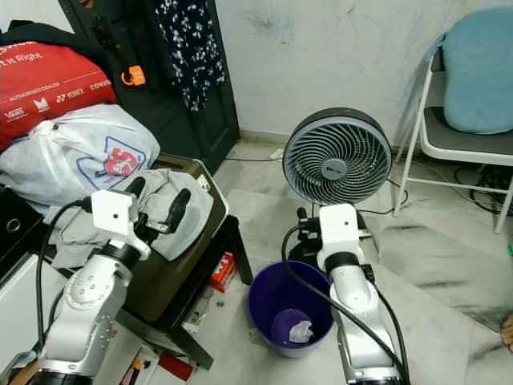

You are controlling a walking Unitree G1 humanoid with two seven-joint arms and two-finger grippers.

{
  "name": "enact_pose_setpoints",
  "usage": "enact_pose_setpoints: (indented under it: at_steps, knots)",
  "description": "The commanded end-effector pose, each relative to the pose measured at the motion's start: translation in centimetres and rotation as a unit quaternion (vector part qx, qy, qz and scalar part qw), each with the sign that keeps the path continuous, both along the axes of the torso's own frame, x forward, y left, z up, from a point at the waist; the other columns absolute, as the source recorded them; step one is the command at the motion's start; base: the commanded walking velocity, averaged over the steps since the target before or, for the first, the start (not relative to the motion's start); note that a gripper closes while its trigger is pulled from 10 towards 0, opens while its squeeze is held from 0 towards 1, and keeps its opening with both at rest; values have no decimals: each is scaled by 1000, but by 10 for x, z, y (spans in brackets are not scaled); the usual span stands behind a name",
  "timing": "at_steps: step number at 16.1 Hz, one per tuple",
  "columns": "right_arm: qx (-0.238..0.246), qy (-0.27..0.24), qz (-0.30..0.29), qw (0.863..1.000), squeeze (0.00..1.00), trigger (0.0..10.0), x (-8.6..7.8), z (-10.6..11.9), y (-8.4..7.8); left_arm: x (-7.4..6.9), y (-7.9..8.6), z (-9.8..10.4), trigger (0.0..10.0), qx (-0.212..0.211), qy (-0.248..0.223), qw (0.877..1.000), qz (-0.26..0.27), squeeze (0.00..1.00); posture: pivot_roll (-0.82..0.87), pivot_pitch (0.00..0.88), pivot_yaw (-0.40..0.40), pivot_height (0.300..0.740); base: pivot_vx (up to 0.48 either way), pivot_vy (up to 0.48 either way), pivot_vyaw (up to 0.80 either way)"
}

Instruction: Clean up the room

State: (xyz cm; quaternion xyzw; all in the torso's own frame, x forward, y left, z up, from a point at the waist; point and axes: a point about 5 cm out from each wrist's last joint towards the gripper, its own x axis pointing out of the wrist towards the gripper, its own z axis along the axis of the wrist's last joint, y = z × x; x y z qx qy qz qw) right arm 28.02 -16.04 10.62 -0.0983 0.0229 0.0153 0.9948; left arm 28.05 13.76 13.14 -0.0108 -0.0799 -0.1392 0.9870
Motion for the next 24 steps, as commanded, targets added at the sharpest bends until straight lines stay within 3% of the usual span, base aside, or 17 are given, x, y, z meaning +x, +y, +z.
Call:
enact_pose_setpoints:
  at_steps: [1,5,8,10,13,24]
  knots:
    - [5,-14,27,1000,0,10000,-1,1,10,2,6,-5,10000,4,6,1000,14,0,-258,0,145,740,0,0,0]
    - [14,-11,2,1000,0,10000,0,-6,4,4,9,-18,10000,4,23,1000,2,0,-291,0,175,740,0,0,600]
    - [19,-7,-13,1000,0,10000,-2,-12,1,5,2,-23,10000,8,29,999,-19,0,-311,0,193,740,0,0,800]
    - [19,-8,-12,1000,0,10000,-2,-13,4,7,0,-22,10000,4,29,999,-22,0,-314,0,200,740,0,0,800]
    - [-45,-41,39,997,0,10000,-2,-6,18,7,-4,-24,10000,-11,39,999,-22,0,-315,0,208,740,0,0,800]
    - [-29,-41,53,997,0,10000,6,-7,28,4,-10,-25,10000,-17,34,999,-10,0,-288,0,186,740,0,0,800]
